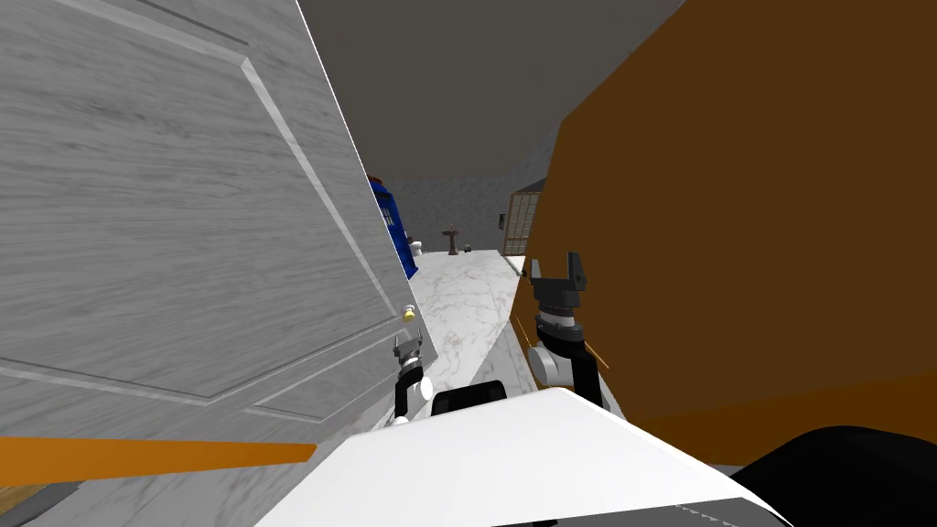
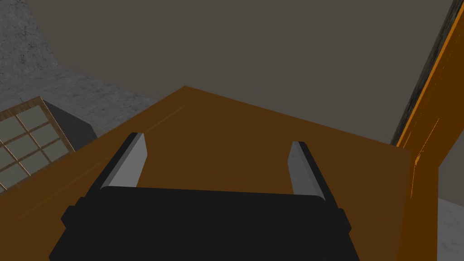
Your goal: Push the door open
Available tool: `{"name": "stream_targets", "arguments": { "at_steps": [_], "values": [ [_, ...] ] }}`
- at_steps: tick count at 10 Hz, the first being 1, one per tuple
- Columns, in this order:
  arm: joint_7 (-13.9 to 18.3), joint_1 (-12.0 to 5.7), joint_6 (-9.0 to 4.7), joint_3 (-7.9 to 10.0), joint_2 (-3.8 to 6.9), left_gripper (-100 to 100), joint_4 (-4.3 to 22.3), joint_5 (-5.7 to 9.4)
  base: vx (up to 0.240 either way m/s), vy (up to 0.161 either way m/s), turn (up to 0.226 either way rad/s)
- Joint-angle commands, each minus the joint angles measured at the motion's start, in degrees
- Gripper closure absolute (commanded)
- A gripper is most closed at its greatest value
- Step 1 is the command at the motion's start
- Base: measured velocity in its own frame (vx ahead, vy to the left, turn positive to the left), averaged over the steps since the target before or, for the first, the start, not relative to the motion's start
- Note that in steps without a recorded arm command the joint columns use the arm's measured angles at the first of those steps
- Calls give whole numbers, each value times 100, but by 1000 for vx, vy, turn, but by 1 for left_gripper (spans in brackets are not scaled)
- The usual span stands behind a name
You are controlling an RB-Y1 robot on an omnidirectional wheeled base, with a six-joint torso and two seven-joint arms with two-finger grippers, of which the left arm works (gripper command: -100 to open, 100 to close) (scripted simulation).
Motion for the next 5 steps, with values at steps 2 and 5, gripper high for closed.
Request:
{"name": "stream_targets", "arguments": {
  "at_steps": [2, 5],
  "values": [
    [427, 4, 7, 12, -95, -100, -41, 100, -46, 5, -55],
    [811, 6, 13, 25, -197, -100, -81, 200, -56, 13, -57]
  ]
}}
